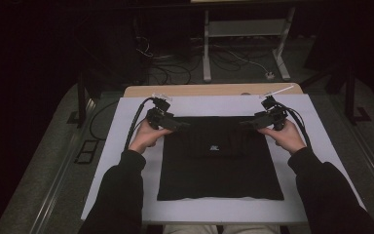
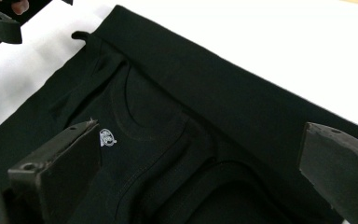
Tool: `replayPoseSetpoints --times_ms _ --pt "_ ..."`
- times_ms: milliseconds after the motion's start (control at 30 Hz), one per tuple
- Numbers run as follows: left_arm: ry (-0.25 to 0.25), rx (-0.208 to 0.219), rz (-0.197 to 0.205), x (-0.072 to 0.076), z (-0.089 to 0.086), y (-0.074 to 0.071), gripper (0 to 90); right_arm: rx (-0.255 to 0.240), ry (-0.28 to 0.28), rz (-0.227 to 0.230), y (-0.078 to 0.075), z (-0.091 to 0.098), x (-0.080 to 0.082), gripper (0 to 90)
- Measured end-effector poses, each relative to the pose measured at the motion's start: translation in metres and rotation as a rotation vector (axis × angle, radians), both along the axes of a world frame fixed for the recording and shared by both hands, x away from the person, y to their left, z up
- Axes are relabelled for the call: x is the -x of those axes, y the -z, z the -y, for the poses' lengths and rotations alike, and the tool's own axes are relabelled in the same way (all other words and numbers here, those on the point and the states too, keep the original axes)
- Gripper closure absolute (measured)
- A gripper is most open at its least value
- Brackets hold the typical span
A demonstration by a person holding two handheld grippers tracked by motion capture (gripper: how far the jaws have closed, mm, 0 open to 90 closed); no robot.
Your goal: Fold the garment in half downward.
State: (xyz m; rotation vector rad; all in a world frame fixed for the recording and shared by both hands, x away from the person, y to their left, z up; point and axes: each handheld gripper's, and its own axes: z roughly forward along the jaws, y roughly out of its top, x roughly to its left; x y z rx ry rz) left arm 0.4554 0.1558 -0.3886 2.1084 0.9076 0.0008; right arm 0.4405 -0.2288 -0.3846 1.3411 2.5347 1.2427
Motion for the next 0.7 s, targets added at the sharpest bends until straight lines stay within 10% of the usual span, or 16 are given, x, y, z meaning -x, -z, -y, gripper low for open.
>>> replayPoseSetpoints --times_ms 700 --pt "0.062 0.036 -0.073 -0.002 0.015 0.019 13.2 0.003 -0.038 -0.059 0.018 -0.008 0.000 17.5"
